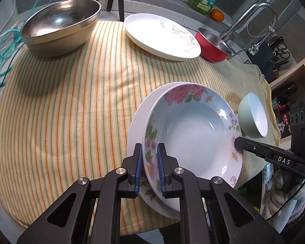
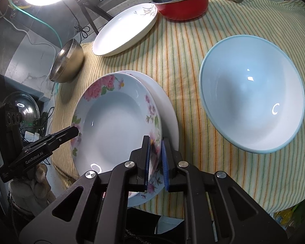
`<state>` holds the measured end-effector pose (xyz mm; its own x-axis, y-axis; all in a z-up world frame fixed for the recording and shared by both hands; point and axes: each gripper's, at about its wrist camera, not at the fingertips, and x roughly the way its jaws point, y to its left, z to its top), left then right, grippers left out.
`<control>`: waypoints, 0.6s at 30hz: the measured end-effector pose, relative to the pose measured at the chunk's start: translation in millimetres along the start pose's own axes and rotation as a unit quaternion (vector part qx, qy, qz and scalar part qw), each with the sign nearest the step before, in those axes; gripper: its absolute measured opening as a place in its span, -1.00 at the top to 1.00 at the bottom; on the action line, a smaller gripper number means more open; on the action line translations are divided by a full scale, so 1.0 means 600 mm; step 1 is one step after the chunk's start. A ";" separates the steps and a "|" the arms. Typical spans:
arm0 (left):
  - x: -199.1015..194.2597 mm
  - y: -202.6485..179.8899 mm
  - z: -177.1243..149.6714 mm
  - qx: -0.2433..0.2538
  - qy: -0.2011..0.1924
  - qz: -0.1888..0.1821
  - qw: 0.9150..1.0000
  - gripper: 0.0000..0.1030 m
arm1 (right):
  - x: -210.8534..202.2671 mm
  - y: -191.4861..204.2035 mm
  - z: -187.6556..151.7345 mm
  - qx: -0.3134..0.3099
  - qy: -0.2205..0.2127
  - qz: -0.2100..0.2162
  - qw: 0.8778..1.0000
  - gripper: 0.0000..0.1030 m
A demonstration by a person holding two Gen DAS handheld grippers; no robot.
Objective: Organize plates and bowls
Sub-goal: 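Open the right gripper and raise it off the plate stack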
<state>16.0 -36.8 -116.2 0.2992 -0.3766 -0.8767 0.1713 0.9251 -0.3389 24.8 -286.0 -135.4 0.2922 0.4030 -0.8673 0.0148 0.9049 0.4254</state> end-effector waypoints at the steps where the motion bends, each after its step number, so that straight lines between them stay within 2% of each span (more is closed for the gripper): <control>1: 0.000 0.000 0.000 -0.001 0.000 -0.001 1.000 0.76 | 0.000 0.000 0.000 0.000 0.000 0.001 1.000 0.76; 6: -0.002 -0.002 0.001 0.003 -0.005 0.003 1.000 0.72 | 0.000 0.001 -0.001 -0.004 -0.002 0.000 1.000 0.76; 9: -0.006 -0.002 0.003 0.002 -0.010 0.000 1.000 0.72 | -0.004 0.005 -0.003 -0.012 -0.008 -0.008 1.000 0.67; 14: -0.012 -0.001 0.004 0.002 -0.016 -0.001 1.000 0.68 | -0.016 0.011 -0.002 -0.026 -0.027 -0.022 0.999 0.18; 18: -0.017 0.000 0.006 0.003 -0.019 -0.005 1.000 0.68 | -0.027 0.014 0.000 -0.030 -0.034 -0.024 0.999 0.11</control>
<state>16.6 -33.1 -106.0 0.3322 -0.3869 -0.8602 0.1791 0.9213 -0.3452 20.2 -285.0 -118.1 0.3560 0.3500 -0.8665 -0.0256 0.9305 0.3653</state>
